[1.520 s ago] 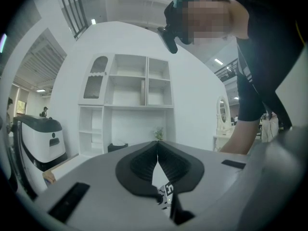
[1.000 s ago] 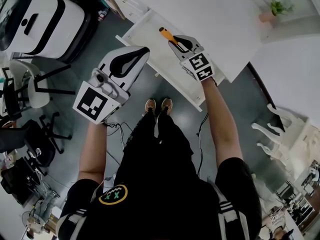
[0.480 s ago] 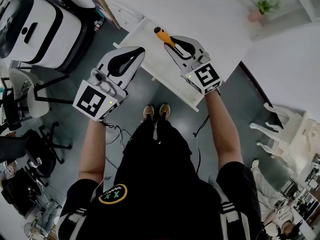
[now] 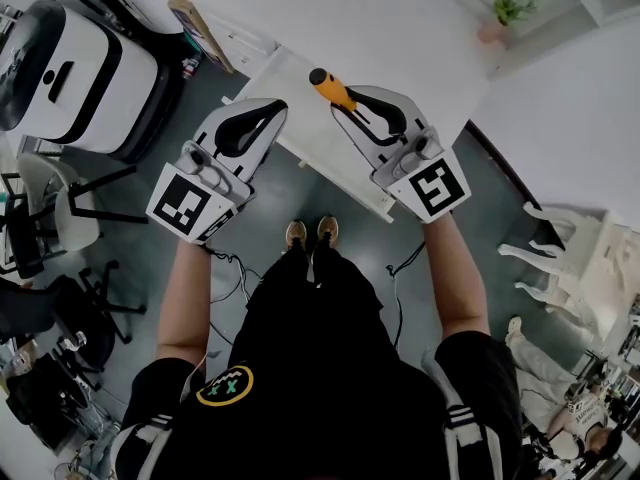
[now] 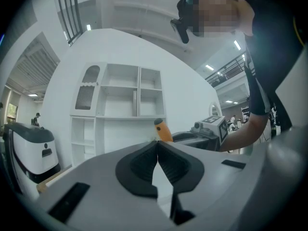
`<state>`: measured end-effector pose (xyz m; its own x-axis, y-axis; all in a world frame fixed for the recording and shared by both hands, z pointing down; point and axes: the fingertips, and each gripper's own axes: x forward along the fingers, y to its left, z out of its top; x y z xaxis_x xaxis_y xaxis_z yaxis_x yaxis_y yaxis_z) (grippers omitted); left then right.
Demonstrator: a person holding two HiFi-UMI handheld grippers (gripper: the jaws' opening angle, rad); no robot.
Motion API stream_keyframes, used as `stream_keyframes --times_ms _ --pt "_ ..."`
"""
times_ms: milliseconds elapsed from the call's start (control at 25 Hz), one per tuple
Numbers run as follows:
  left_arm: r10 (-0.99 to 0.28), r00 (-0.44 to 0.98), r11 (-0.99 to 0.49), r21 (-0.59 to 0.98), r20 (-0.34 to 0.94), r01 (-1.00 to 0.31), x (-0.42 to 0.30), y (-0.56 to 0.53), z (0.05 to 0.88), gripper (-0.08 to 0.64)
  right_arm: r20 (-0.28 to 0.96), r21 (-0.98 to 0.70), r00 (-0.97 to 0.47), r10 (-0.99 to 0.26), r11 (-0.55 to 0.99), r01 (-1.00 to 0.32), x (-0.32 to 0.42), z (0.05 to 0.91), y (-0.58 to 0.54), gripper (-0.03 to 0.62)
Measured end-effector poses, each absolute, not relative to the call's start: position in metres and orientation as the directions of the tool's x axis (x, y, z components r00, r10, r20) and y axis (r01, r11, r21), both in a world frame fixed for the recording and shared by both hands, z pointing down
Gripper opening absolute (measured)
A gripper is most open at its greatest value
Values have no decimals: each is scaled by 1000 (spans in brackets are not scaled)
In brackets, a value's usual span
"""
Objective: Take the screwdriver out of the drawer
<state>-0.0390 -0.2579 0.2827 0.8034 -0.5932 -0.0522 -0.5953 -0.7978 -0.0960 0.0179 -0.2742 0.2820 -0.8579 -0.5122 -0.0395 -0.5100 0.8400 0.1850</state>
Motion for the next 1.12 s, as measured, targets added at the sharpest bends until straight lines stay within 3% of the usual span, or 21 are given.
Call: stream_keyframes --times_ms 1120 --pt "-557 827 -816 -136 -76 -562 -25 -235 261 20 -100 183 -826 -555 806 -563 37 253 -224 104"
